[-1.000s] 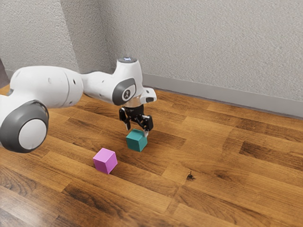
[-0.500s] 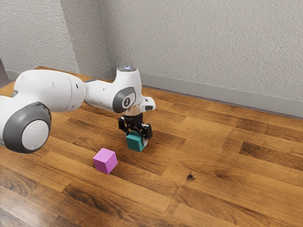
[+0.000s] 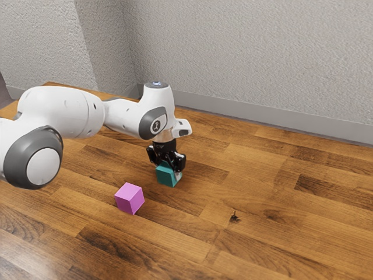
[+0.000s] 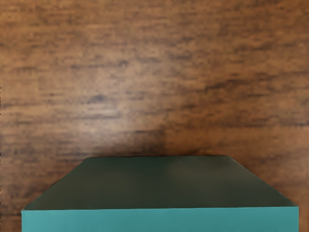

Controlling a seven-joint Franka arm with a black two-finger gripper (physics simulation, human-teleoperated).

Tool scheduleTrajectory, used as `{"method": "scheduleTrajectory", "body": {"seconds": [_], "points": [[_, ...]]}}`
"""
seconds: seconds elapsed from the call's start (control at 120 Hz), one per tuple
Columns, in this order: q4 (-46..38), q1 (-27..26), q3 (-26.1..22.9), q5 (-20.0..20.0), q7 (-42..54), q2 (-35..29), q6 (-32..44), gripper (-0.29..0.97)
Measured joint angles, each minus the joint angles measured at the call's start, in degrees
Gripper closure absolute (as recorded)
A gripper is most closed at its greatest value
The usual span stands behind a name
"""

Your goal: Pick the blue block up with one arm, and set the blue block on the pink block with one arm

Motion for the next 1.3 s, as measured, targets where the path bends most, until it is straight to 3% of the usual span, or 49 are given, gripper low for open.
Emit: {"method": "scheduleTrajectory", "body": {"seconds": [0.267, 0.625, 0.775, 1.3], "points": [[-3.0, -0.2, 0.1, 0.3, -0.7, -4.5, 0.0, 0.32], [-23.8, -0.7, 0.8, 1.0, -1.7, -25.1, -0.2, 0.32], [-30.6, -0.7, 0.8, 1.9, -2.4, -31.0, 0.0, 0.32], [-37.7, 0.1, 2.3, 3.4, -3.7, -36.6, 0.1, 0.32]]}}
